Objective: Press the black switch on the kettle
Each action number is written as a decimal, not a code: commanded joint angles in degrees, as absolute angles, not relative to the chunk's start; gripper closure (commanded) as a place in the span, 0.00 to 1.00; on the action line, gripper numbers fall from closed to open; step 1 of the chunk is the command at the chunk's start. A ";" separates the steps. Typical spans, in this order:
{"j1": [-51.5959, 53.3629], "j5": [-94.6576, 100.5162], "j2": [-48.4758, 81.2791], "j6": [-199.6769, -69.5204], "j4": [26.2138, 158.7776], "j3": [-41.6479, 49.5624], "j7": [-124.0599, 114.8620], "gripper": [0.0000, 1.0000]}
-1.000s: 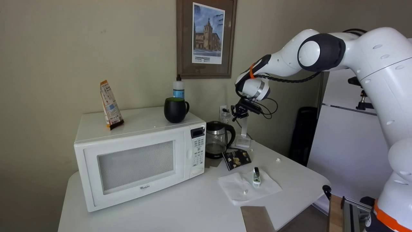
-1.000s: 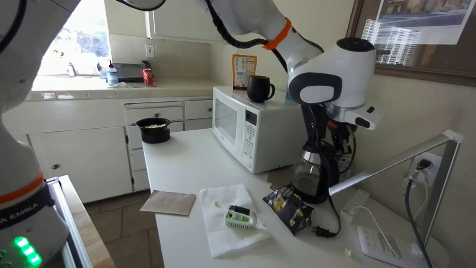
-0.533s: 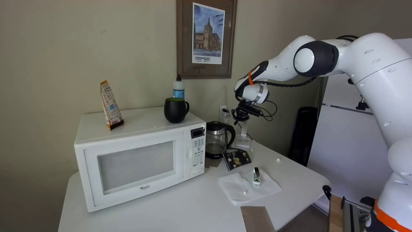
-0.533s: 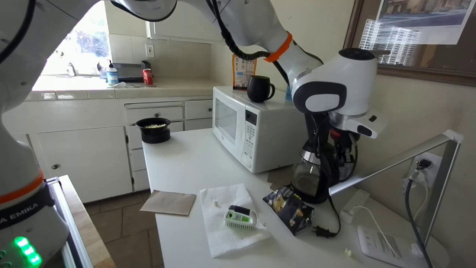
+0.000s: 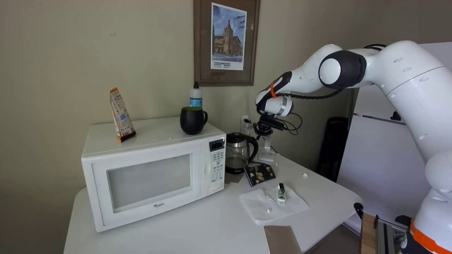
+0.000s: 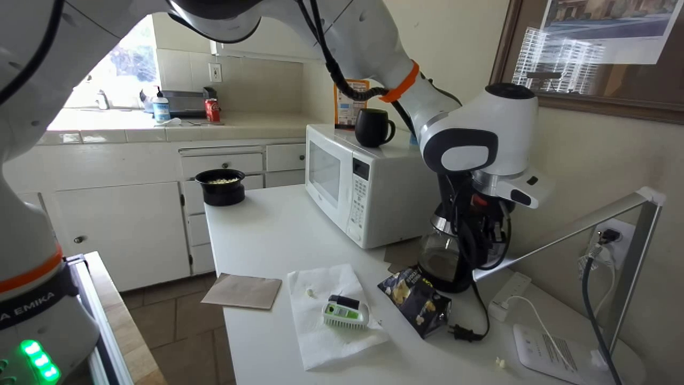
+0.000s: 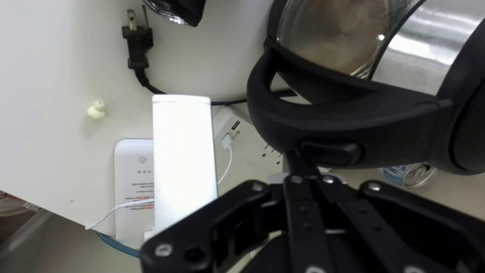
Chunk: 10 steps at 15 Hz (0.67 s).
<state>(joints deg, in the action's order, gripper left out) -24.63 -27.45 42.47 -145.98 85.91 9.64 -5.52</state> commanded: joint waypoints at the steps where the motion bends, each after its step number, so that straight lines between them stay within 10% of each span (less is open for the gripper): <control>1: -25.96 -26.57 44.47 -144.39 83.19 8.04 -7.08 1.00; 10: -25.71 -26.09 39.69 -142.63 84.81 8.76 -8.96 1.00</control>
<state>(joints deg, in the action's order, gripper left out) -25.21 -27.44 42.79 -145.76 83.84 8.99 -6.72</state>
